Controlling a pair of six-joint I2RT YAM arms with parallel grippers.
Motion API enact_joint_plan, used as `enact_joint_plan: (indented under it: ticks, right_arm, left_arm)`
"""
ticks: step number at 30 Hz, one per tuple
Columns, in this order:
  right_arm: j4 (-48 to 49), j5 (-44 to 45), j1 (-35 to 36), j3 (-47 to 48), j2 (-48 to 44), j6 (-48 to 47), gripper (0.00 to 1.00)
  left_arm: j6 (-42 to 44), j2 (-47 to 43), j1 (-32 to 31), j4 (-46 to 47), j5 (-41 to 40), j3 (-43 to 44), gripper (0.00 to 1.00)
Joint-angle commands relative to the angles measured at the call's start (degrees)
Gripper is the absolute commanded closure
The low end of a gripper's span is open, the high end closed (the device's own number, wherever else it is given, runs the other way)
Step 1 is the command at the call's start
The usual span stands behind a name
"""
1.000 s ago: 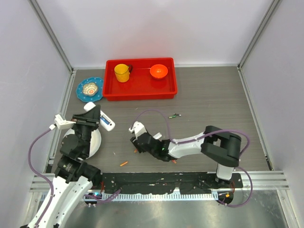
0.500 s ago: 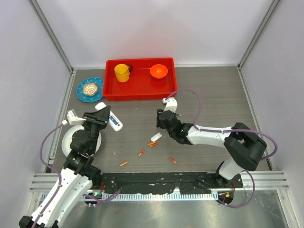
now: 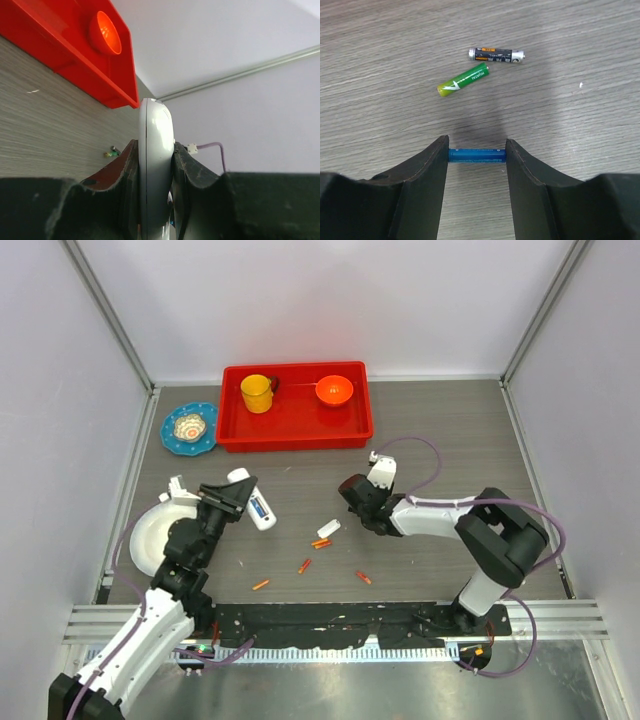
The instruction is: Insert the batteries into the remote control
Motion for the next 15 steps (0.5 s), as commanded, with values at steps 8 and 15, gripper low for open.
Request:
enact_joint_plan:
  ticks: [8,15]
  right_arm:
    - [-8.6,3.9,0.2,5.1,5.0,7.9,0.59]
    - [-12.4,3.3,0.1,7.2,6.2,8.2,0.36]
  left_arm:
    - [-3.1,-2.4,0.1,7.7,5.0,-3.1,1.00]
    - [-3.3,-3.1,0.1,6.4,4.8,-3.2,1.00]
